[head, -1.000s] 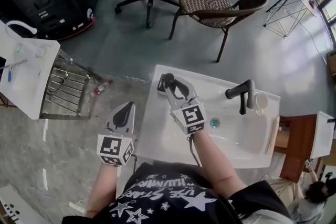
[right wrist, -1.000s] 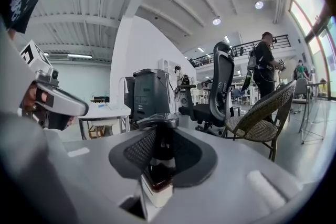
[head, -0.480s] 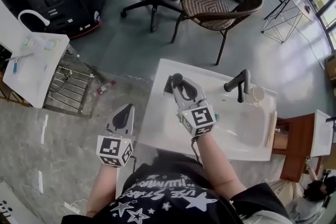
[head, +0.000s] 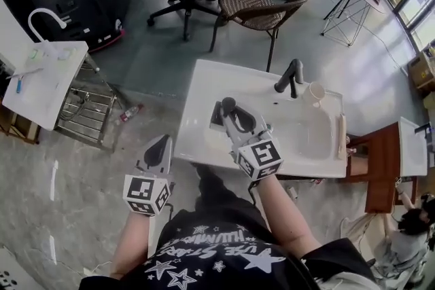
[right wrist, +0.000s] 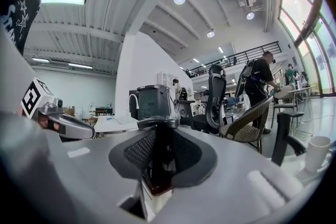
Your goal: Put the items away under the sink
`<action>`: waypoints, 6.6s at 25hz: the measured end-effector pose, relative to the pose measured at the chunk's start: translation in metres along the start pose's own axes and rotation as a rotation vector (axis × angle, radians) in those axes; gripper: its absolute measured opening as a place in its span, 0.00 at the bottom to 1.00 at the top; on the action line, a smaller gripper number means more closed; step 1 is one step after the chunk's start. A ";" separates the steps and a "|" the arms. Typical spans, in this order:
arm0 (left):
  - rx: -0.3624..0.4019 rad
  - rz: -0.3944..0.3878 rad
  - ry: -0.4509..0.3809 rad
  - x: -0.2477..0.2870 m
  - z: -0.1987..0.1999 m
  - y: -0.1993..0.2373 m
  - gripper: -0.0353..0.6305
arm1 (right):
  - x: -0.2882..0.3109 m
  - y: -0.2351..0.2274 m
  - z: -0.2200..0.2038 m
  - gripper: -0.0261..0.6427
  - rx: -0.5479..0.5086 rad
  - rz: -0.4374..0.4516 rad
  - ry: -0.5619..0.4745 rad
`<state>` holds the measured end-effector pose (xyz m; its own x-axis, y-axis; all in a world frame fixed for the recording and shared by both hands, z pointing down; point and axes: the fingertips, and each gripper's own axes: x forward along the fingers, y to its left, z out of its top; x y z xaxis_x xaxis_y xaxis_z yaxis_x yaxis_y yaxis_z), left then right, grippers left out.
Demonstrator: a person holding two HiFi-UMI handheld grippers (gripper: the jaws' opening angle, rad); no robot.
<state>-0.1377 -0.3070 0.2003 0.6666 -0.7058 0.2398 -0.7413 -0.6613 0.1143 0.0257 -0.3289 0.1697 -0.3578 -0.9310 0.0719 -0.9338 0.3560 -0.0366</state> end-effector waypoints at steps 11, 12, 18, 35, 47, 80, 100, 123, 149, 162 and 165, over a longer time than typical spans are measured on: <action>-0.016 -0.089 -0.015 -0.020 -0.021 -0.053 0.07 | -0.099 0.024 0.007 0.16 0.020 -0.046 -0.022; -0.017 -0.093 -0.016 -0.020 -0.022 -0.057 0.07 | -0.105 0.025 0.008 0.16 0.020 -0.044 -0.025; -0.014 -0.088 -0.014 -0.023 -0.026 -0.092 0.07 | -0.138 0.028 0.004 0.16 0.031 0.003 -0.034; -0.088 0.155 0.023 -0.065 -0.081 -0.194 0.07 | -0.233 0.045 -0.056 0.16 0.062 0.288 0.027; -0.104 0.210 -0.021 -0.065 -0.174 -0.146 0.07 | -0.214 0.095 -0.163 0.16 0.128 0.332 0.043; 0.011 0.153 -0.174 0.071 -0.404 -0.043 0.07 | -0.029 -0.002 -0.413 0.16 -0.020 0.110 -0.118; 0.030 0.162 -0.190 0.062 -0.414 -0.036 0.07 | 0.018 -0.039 -0.415 0.17 -0.004 -0.009 -0.172; 0.030 0.181 -0.249 0.042 -0.395 -0.041 0.07 | -0.065 -0.004 -0.424 0.04 0.099 0.069 -0.172; -0.123 0.043 -0.001 -0.122 -0.197 -0.171 0.07 | -0.254 0.088 -0.202 0.04 0.254 -0.044 0.153; -0.054 -0.118 -0.030 -0.119 -0.081 -0.232 0.07 | -0.351 -0.013 -0.071 0.04 0.177 -0.382 0.031; -0.041 -0.120 -0.021 -0.098 -0.077 -0.242 0.07 | -0.351 -0.056 -0.065 0.05 0.156 -0.435 -0.013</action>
<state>-0.0298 -0.0580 0.2230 0.7521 -0.6272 0.2021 -0.6581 -0.7311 0.1802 0.2033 -0.0166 0.2108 0.0679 -0.9925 0.1014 -0.9843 -0.0833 -0.1557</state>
